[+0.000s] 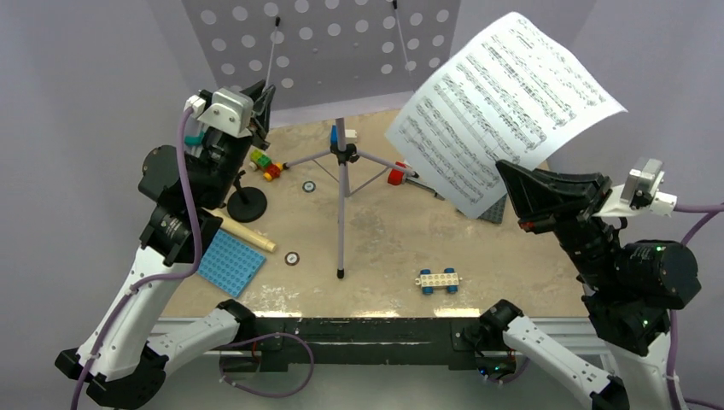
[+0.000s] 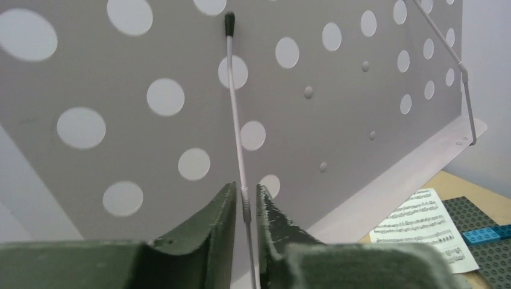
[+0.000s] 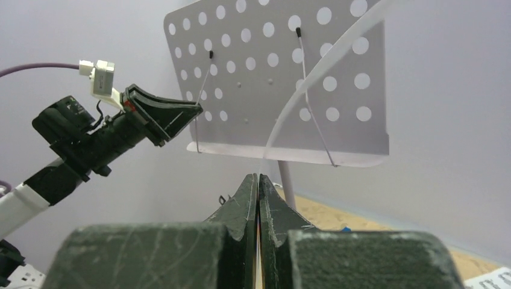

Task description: Pack up the instrument practice props

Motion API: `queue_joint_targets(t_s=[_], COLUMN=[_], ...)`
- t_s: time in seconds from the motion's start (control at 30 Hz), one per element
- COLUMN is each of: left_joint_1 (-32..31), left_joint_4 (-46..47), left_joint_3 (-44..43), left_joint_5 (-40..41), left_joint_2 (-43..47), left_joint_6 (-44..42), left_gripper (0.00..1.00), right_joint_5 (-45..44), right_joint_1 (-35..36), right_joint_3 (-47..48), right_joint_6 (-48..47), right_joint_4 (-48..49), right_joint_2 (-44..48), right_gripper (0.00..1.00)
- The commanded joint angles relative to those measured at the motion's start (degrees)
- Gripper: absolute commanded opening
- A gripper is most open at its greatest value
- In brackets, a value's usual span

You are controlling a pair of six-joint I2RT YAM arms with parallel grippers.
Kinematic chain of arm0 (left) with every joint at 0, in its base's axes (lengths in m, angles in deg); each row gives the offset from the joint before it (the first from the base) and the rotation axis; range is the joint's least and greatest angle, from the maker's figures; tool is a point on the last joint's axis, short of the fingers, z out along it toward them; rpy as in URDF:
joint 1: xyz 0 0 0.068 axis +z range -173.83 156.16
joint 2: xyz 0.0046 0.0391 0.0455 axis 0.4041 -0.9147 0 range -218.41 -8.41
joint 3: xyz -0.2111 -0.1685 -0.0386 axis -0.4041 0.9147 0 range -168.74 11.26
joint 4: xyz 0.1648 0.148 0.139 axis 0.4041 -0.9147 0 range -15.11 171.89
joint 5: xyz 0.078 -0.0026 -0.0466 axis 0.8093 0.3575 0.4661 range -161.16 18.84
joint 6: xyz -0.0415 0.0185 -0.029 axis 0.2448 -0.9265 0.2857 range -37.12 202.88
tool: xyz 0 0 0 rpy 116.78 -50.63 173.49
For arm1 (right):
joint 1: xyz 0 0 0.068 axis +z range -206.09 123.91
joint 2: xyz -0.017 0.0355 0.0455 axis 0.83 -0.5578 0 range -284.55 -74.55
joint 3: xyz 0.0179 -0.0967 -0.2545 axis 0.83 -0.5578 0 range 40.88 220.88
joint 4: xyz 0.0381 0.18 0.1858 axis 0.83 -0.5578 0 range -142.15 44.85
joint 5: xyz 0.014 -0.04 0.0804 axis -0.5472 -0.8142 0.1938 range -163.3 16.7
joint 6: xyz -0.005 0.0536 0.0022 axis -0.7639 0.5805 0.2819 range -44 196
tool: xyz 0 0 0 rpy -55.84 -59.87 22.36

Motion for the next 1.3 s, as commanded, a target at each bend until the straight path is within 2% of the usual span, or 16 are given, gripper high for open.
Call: queue_joint_targets(t_s=[0.0, 0.1, 0.2, 0.23, 0.27, 0.37, 0.53, 0.73, 1.0, 1.1, 1.17, 1.27], left_joint_1=[-0.12, -0.13, -0.15, -0.16, -0.11, -0.17, -0.13, -0.16, -0.18, -0.13, -0.12, -0.17], left_joint_4=[-1.61, -1.6, -2.22, -2.75, -4.15, -6.45, -7.89, -13.96, -18.81, -20.47, -20.7, -20.69], left_joint_3=[1.01, 0.98, 0.24, -0.07, -0.6, -0.38, 5.49, 14.17, 24.18, 25.73, 26.63, 27.56], left_joint_5=[1.76, 1.87, 1.53, 0.89, 0.44, -0.94, -3.07, -4.75, -5.96, -6.1, -6.27, -6.15], left_joint_2=[-0.14, 0.4, 1.6, 2.19, 2.72, 5.8, 13.49, 21.86, 28.09, 28.91, 29.54, 29.88], left_joint_6=[-0.82, -0.24, 1.06, 1.7, 2.58, 6.61, 13.14, 25.0, 36.58, 39.21, 39.87, 40.26], left_gripper=[0.35, 0.65, 0.81, 0.97, 1.0, 1.0, 1.0, 1.0, 1.0, 1.0, 1.0, 1.0], right_joint_5=[-6.04, -8.32, -11.93, -13.36, -14.65, -17.63, -21.42, -15.66, -4.24, 5.11, 9.14, 12.42], right_joint_1=[-0.15, -0.16, -0.18, -0.14, -0.13, -0.19, -0.41, -7.79, -25.89, -34.1, -35.01, -36.29], right_joint_3=[-3.31, -4.45, -6.85, -8.37, -10.08, -15.46, -23.19, -24.7, -13.53, -7.97, -3.23, 8.81], right_joint_6=[-1.11, -1.16, -1.39, -1.45, -1.39, -0.54, 0.23, 4.33, 10.42, 15.1, 16.95, 15.89], right_joint_4=[-5.62, -8.61, -11.29, -11.93, -12.34, -13.56, -12.76, -6.56, 1.22, 3.79, 6.06, 5.25], right_joint_2=[3.68, 5.92, 7.68, 8.29, 8.81, 8.92, 3.41, -8.82, -26.8, -35.63, -39.91, -46.14], right_gripper=[0.0, 0.0, 0.0, 0.0, 0.0, 0.0, 0.0, 0.0, 0.0, 0.0, 0.0, 0.0])
